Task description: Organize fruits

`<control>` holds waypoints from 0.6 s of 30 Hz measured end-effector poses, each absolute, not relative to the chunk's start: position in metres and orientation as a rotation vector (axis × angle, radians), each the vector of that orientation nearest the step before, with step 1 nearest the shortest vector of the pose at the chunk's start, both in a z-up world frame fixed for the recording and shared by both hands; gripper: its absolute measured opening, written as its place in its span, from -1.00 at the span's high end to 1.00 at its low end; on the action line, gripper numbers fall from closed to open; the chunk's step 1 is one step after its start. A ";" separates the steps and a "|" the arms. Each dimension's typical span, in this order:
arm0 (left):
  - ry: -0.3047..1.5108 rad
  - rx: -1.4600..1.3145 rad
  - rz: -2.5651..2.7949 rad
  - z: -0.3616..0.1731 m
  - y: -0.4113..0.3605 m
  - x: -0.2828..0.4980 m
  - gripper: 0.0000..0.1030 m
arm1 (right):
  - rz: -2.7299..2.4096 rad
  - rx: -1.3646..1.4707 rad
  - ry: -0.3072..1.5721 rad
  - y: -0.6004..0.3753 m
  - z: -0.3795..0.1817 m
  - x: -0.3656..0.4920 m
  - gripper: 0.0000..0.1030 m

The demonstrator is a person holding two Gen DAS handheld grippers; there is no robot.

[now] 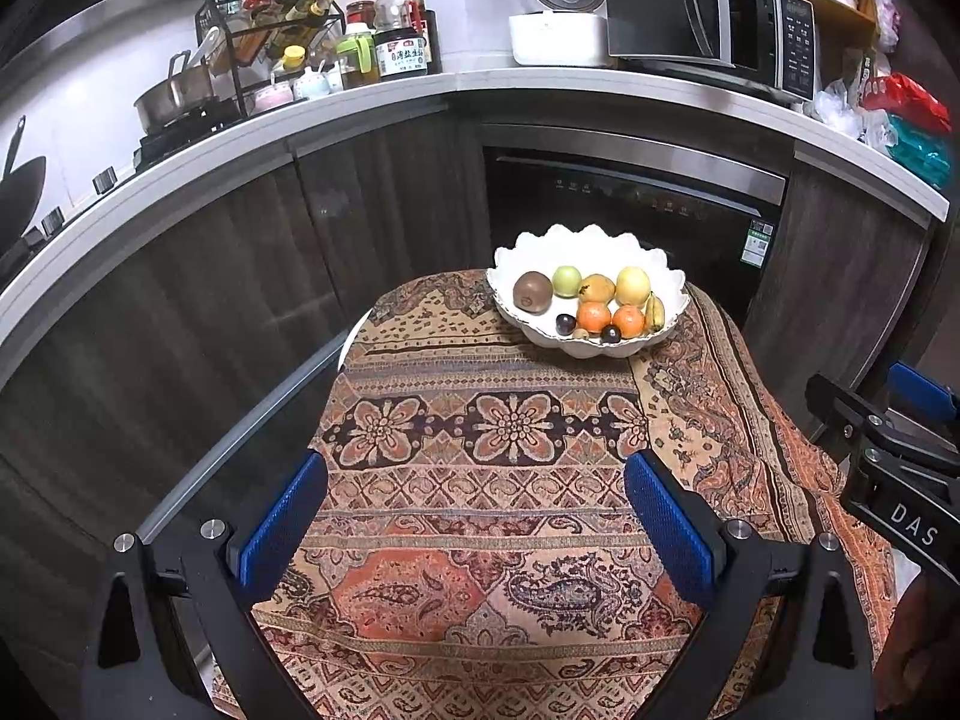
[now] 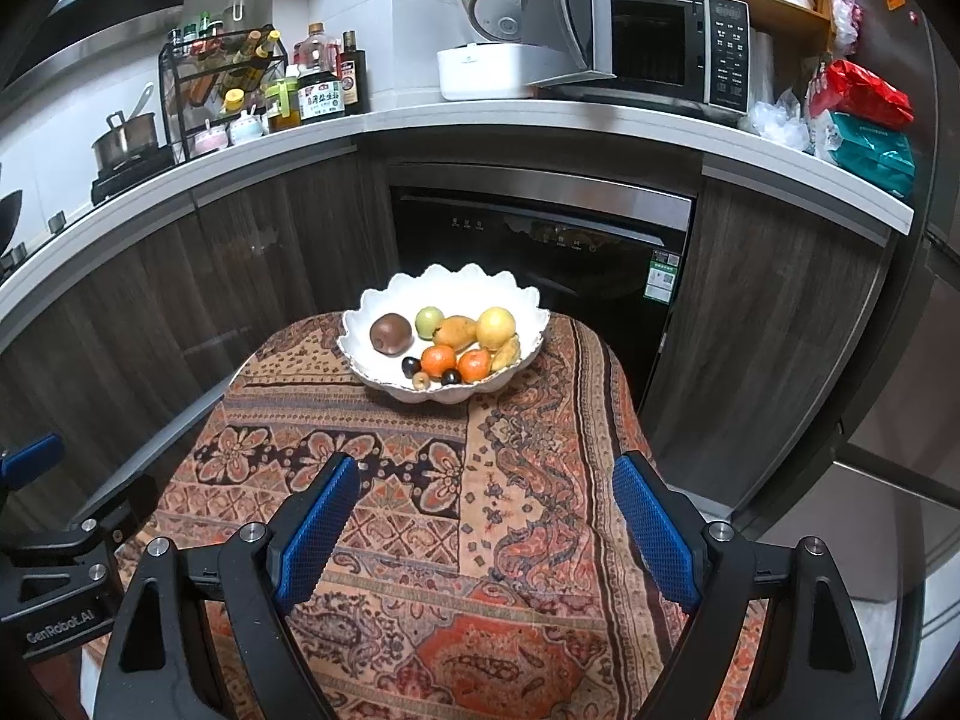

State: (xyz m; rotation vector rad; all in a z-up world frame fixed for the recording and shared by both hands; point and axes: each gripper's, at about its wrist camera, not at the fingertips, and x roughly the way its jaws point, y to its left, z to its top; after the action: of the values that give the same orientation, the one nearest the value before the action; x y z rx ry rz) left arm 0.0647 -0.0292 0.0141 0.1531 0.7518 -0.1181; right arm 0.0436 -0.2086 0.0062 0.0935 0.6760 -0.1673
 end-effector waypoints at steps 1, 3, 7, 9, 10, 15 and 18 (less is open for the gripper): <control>0.753 0.154 -0.119 0.014 -0.029 0.065 -0.96 | -0.168 0.094 0.677 -0.209 0.006 0.044 -0.69; 0.755 0.155 -0.119 0.014 -0.029 0.065 -0.96 | -0.168 0.096 0.678 -0.208 0.006 0.043 -0.69; 0.754 0.155 -0.117 0.014 -0.030 0.065 -0.96 | -0.167 0.096 0.678 -0.208 0.006 0.043 -0.69; 0.754 0.155 -0.116 0.014 -0.030 0.065 -0.96 | -0.166 0.097 0.679 -0.208 0.006 0.044 -0.69; 0.754 0.155 -0.117 0.013 -0.030 0.065 -0.96 | -0.165 0.098 0.679 -0.208 0.006 0.044 -0.69; 0.754 0.155 -0.115 0.014 -0.030 0.065 -0.96 | -0.163 0.100 0.679 -0.209 0.006 0.045 -0.69; 0.755 0.156 -0.116 0.013 -0.031 0.065 -0.96 | -0.164 0.100 0.679 -0.209 0.006 0.045 -0.69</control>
State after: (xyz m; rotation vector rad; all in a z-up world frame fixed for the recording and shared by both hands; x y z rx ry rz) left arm 0.0652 -0.0307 0.0135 0.1562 0.7552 -0.1161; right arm 0.0452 -0.2090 0.0064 0.1003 0.6791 -0.1638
